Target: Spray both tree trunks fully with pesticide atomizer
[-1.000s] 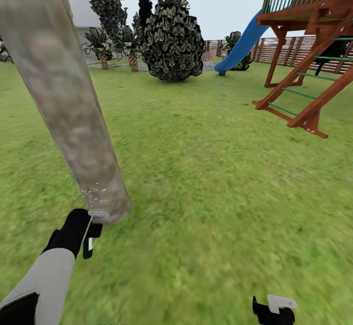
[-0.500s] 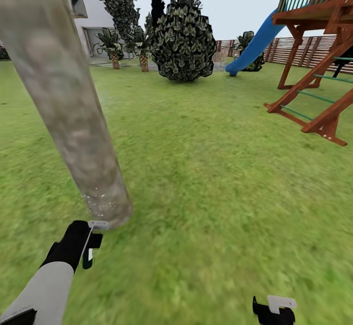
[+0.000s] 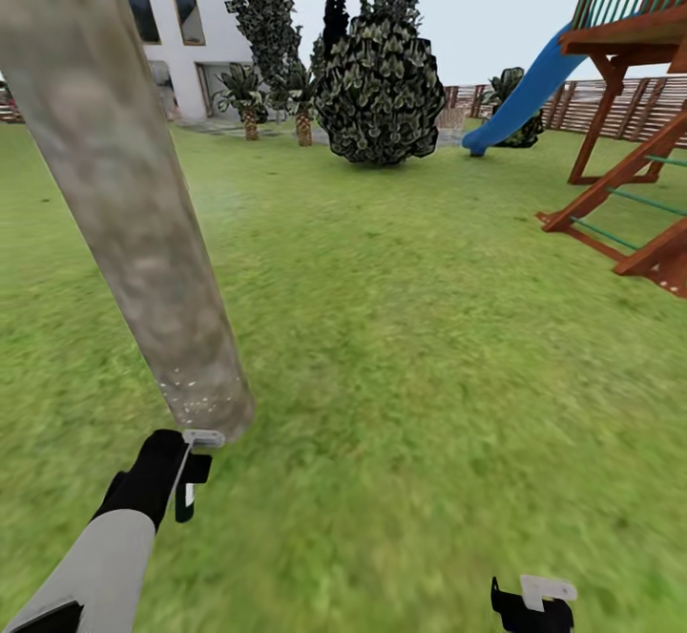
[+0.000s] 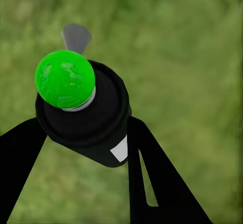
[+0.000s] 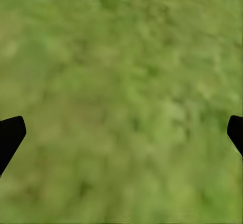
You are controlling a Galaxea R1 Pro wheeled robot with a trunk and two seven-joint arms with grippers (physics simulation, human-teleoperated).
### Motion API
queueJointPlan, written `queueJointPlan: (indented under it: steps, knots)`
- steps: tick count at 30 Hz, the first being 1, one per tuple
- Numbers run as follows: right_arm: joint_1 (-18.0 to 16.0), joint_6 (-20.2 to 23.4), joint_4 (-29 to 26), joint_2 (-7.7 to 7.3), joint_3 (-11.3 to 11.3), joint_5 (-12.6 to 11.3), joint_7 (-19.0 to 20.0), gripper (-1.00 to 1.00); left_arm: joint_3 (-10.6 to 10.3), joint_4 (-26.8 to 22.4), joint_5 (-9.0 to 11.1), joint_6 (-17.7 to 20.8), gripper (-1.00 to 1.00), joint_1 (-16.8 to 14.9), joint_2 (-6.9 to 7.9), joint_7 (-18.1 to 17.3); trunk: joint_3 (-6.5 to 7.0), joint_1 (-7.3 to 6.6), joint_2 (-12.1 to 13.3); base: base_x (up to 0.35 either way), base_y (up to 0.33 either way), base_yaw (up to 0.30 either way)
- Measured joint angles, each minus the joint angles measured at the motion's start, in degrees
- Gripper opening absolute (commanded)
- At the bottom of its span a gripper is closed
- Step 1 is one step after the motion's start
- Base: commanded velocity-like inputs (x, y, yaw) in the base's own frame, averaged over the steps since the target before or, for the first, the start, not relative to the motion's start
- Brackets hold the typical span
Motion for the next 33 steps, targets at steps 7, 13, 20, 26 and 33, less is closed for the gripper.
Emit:
queueJointPlan:
  steps: [7,13,20,26,33]
  knots:
    - [0.00,0.00,0.02,0.00,0.03,0.00,-0.01,1.00,3.93,0.09,0.11,-2.22,-1.00,0.01,-0.08,0.04,0.40,0.00,0.00,0.195,-0.213,0.222]
    - [0.00,0.00,0.01,0.00,0.05,0.00,-0.02,1.00,4.02,0.01,0.06,-2.37,-1.00,0.01,-0.12,0.08,0.73,0.02,0.00,0.014,-0.269,0.226]
    - [0.00,0.00,0.01,0.06,0.03,0.00,0.00,1.00,4.02,0.00,0.05,-2.41,-1.00,0.01,-0.14,0.08,1.11,0.00,0.00,0.076,-0.272,0.207]
    - [0.01,-0.01,-0.01,0.00,-0.01,0.00,-0.11,1.00,4.05,0.02,0.04,-2.42,-1.00,-0.01,-0.15,0.09,1.15,0.00,0.00,0.152,-0.268,0.009]
    - [0.00,0.00,-0.09,0.00,-0.01,0.00,-0.19,1.00,4.07,0.01,0.05,-2.39,-1.00,0.01,-0.14,0.09,1.15,0.00,0.00,0.152,-0.268,0.072]
